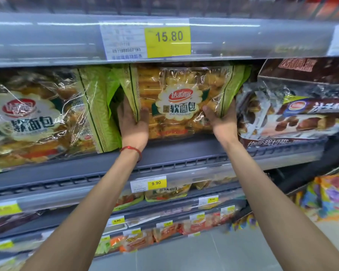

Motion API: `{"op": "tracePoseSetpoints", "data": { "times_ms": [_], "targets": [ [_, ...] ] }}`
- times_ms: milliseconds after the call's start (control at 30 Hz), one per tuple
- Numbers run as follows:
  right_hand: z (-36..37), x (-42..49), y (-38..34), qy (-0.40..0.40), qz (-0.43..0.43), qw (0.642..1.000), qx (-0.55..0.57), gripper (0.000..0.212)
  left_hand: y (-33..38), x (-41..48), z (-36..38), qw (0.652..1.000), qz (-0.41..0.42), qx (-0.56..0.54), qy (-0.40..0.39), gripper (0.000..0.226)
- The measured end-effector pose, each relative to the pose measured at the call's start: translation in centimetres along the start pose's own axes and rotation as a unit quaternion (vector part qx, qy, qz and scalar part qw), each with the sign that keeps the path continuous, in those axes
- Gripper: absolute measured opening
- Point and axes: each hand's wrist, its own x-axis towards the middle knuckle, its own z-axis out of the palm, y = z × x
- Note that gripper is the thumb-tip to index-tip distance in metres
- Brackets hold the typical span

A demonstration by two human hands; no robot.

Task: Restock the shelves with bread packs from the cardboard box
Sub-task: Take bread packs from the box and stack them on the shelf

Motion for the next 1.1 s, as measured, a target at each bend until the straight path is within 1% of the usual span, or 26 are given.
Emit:
{"op": "tracePoseSetpoints", "data": {
  "times_ms": [100, 133, 233, 333, 433, 500, 600, 700, 833, 900, 967, 1100],
  "targets": [
    [0.3, -1.6, -0.9, 0.031, -0.015, 0.999, 0.009, 0.084, -0.2, -0.4, -0.1, 1.0, 0.011, -0.001, 0.01, 0.071],
    [0.5, -2.0, -1.0, 0.041, -0.023, 0.999, 0.006, 0.084, -0.1, -0.5, -0.2, 1.0, 0.012, -0.001, 0.008, 0.073],
    [0.6, -2.8, -0.7, 0.064, -0.043, 0.997, -0.025, 0.096, 0.1, -0.9, -0.6, 1.0, 0.014, -0.003, 0.001, 0.077],
    [0.8, -4.7, -1.4, 0.08, -0.02, 0.995, -0.062, 0.095, 0.2, -1.9, -1.2, 0.999, 0.037, -0.004, -0.008, 0.083],
    [1.4, -7.9, -1.6, 0.097, 0.024, 0.991, -0.089, 0.081, 0.1, -3.4, -1.9, 0.999, 0.047, -0.016, -0.019, 0.087],
    [1.8, -10.3, -1.7, 0.116, 0.03, 0.99, -0.078, 0.069, 0.5, -4.7, -2.5, 0.999, 0.041, -0.007, -0.027, 0.086],
    [2.2, -14.1, -2.0, 0.125, 0.008, 0.99, -0.062, 0.041, 1.3, -6.3, -3.6, 0.998, 0.037, -0.017, -0.044, 0.072],
    [2.5, -18.1, -2.0, 0.131, -0.012, 0.99, -0.051, 0.03, 1.6, -8.8, -4.9, 0.993, 0.037, -0.071, -0.091, 0.056],
    [1.9, -23.0, -0.6, 0.114, -0.024, 0.992, -0.042, 0.026, 0.7, -13.6, -6.1, 0.983, 0.023, -0.124, -0.134, 0.048],
    [1.3, -25.4, 0.5, 0.123, -0.022, 0.991, -0.039, 0.027, -0.1, -16.5, -5.9, 0.978, 0.02, -0.127, -0.167, 0.043],
    [0.7, -28.1, 1.8, 0.136, 0.005, 0.99, -0.022, 0.027, -0.8, -19.7, -5.8, 0.97, 0.019, -0.114, -0.214, 0.04],
    [-0.6, -34.7, 4.2, 0.176, 0.048, 0.983, -0.014, 0.03, -3.0, -25.8, -6.4, 0.943, 0.009, -0.094, -0.319, 0.039]
  ]
}}
